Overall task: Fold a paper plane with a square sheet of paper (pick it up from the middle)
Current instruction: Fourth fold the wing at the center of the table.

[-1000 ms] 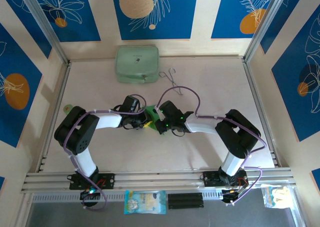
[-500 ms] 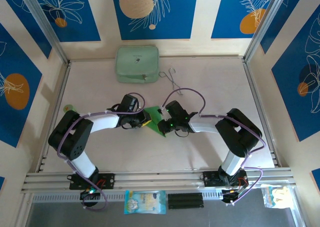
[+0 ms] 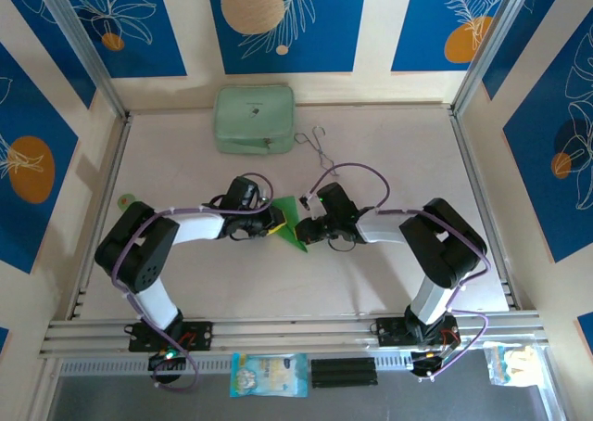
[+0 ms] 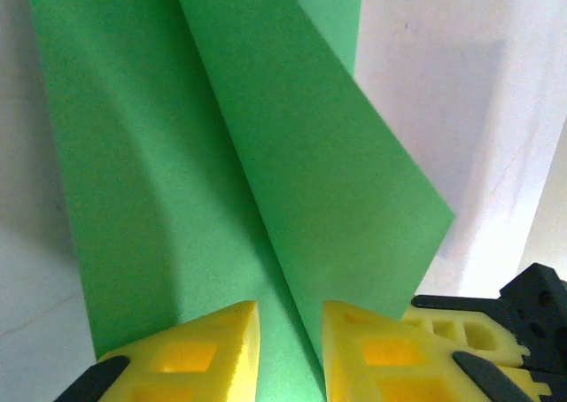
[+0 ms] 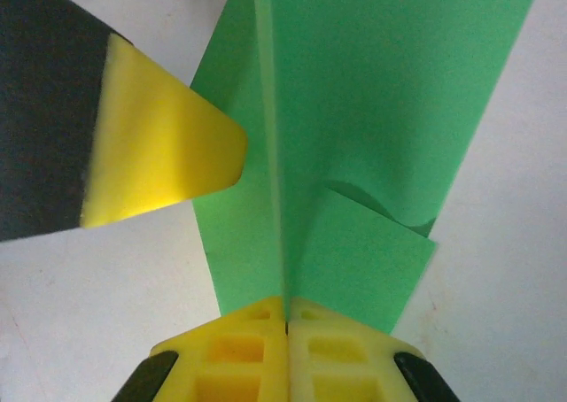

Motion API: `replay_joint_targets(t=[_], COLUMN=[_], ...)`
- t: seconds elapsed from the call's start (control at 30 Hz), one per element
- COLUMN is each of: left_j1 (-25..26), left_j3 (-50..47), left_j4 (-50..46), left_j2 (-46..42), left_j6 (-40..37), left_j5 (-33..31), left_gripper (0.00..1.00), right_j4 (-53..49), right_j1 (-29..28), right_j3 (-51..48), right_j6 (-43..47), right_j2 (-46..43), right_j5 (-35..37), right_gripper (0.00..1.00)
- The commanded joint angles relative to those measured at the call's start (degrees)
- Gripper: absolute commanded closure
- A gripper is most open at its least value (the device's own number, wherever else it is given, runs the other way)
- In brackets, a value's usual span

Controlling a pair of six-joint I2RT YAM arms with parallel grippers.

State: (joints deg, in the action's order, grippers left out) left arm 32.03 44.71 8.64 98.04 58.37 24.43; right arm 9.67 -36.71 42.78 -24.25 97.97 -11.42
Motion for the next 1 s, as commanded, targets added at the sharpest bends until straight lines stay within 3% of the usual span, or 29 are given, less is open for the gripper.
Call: replay_joint_targets(t=[0.0,0.67,0.97], left_j1=[0.5,1.4,1.5], left_j3=[1.0,2.2,2.3], left_j4=[1.5,-5.5,-6.4], left_j2=[1.4,4.6,3.6], left_j6=[-1.0,-1.1,-1.3], left_j5=[1.6,0.0,-0.7], left_gripper=[0.73,0.63,0.63], right_j4=[1.2,1.1,1.5], right_j1=[0.4,1.4,2.1], right_j3=[-0.8,-1.5,-1.4], right_j6=[-0.9,-2.9,-3.5], right_j2=[0.9,2.1,2.4], right_j5=[-3.4,-4.5,-5.9], right_gripper=[0.94,0.87,0.92])
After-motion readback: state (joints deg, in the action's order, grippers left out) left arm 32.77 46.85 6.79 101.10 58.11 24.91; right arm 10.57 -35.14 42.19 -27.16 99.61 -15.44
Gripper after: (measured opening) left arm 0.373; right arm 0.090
